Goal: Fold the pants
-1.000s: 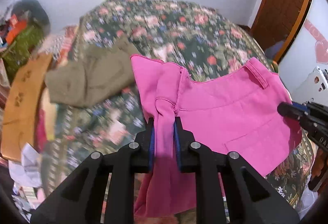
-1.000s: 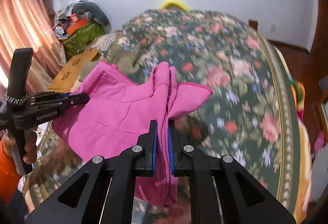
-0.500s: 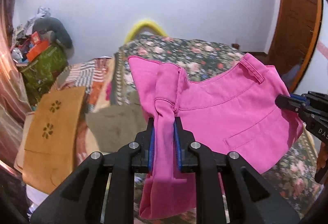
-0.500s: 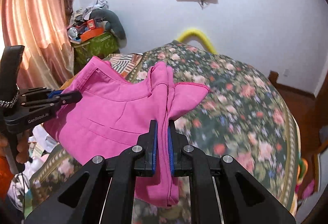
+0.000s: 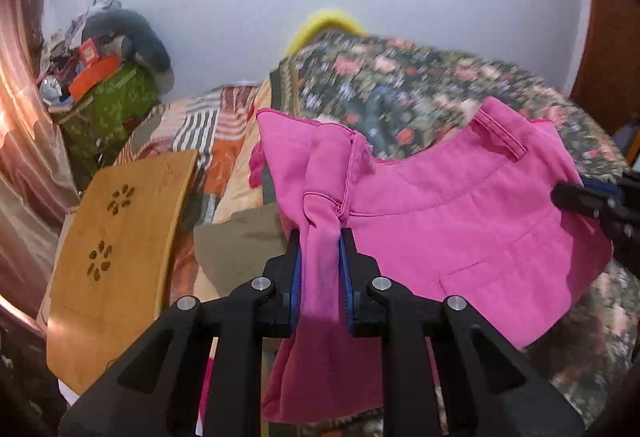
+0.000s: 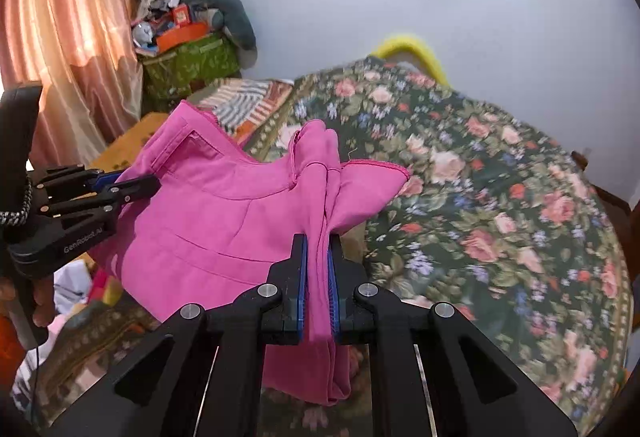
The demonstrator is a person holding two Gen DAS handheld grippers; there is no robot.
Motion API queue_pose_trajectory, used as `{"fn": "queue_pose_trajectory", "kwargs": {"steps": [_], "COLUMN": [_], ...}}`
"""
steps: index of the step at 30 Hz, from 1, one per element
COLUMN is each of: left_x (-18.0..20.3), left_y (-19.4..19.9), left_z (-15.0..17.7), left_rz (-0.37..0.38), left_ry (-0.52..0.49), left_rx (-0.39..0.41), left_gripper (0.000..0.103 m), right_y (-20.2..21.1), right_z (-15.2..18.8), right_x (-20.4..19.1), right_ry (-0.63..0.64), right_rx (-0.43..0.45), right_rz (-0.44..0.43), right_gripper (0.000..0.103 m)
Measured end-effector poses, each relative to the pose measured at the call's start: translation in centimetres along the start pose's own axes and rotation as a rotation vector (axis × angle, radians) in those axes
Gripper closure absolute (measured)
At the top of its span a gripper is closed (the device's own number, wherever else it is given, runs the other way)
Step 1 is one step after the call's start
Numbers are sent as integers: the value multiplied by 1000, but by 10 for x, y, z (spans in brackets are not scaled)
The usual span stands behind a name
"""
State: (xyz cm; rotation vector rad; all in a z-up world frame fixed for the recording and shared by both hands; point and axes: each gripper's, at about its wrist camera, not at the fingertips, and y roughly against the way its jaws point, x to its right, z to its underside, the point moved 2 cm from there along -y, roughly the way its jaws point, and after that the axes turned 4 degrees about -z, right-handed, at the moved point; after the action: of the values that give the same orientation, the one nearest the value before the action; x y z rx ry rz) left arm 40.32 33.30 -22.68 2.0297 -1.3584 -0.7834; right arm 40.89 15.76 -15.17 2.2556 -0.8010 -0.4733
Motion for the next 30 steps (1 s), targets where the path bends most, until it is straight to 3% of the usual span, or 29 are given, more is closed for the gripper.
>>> {"fn": "queue_pose_trajectory", "kwargs": {"steps": [6,11,15,18,24,26,28,30], "left_x": [1,-2,-9,-19,-52,-58,-62,-63], "left_y": [-64,-94,-82,-76,-50,-29,0,35], "left_z": [16,41,48,54,70,69,66,61], "left_rz": [-32,-12,-15,-45,-31,-27,-3,27], "left_ry": [-25,-13,-30,-54,-10,-7,6,16], "left_rx": [-79,-179,-171,-184,-245,-222,-188,-139], "left_gripper": [86,81,76,67,67,67,67,67], "right_y": [-57,-72,-66,-56,-33,-14,5,32], "right_z": [17,30,32,34,37,33,30,24], "right_x": [7,7,6,7,10,6,-1,-13], "right_ry": [-35,-12,-3,-13,-34,-50,-54,-44], "right_rx": [-118,-190,-200,-204,-231,-209,-181,-124], "right_rz": [-24,-27,-1,19,40,27,17,9], "right_gripper": [95,93,90,87,84,81,68,67]}}
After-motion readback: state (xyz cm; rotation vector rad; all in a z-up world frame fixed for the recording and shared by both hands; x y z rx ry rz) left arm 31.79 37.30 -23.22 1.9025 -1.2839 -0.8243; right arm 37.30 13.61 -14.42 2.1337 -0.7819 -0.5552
